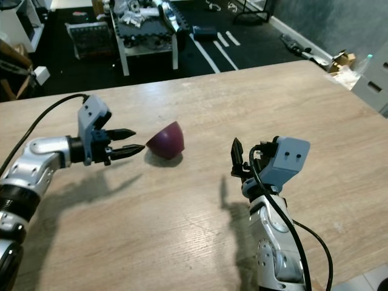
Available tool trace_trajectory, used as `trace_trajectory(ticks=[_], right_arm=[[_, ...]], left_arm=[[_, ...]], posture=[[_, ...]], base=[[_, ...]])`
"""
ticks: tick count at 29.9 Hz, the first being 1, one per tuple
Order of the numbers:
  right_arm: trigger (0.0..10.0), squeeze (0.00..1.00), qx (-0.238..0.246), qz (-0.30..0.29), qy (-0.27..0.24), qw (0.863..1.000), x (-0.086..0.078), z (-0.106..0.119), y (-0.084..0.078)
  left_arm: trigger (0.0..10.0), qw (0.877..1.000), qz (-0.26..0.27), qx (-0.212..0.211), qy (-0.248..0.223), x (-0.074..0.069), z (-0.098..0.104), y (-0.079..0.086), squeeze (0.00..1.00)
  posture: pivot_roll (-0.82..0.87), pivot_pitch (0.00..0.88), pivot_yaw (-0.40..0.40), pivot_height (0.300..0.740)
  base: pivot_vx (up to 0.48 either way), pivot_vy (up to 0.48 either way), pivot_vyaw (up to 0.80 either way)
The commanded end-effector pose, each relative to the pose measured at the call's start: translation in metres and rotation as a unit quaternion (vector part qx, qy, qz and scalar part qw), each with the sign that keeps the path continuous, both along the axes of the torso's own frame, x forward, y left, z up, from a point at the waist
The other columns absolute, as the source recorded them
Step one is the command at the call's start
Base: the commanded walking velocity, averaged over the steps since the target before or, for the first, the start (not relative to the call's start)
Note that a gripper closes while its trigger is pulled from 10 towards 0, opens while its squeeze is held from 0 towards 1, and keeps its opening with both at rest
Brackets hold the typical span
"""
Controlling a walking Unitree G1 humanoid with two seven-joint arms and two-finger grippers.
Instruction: Setting the table
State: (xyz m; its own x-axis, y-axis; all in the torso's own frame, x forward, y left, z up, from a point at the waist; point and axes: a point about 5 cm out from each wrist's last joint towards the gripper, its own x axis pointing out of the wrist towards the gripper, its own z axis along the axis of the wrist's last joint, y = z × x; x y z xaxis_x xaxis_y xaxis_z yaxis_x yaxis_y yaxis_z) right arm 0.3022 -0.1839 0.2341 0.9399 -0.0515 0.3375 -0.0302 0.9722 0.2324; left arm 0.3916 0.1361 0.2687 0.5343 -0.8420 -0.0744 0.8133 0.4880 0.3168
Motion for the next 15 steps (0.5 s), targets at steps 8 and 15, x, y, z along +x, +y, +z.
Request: trace_trajectory(ticks=[8, 15], right_arm=[[10.0, 0.00, 0.005, -0.012, 0.013, 1.000, -0.013, -0.005, -0.001], [10.0, 0.00, 0.008, -0.015, 0.016, 1.000, -0.014, -0.005, -0.001]], left_arm=[[10.0, 0.998, -0.052, 0.039, 0.011, 0.004, -0.010, -0.035, 0.00], [8.3, 0.997, -0.061, 0.047, 0.009, 0.004, -0.012, -0.044, 0.00]], posture=[[-0.01, 0.298, 0.147, 0.740], [0.00, 0.295, 0.156, 0.740]], base=[[0.000, 0.000, 0.00], [0.000, 0.000, 0.00]])
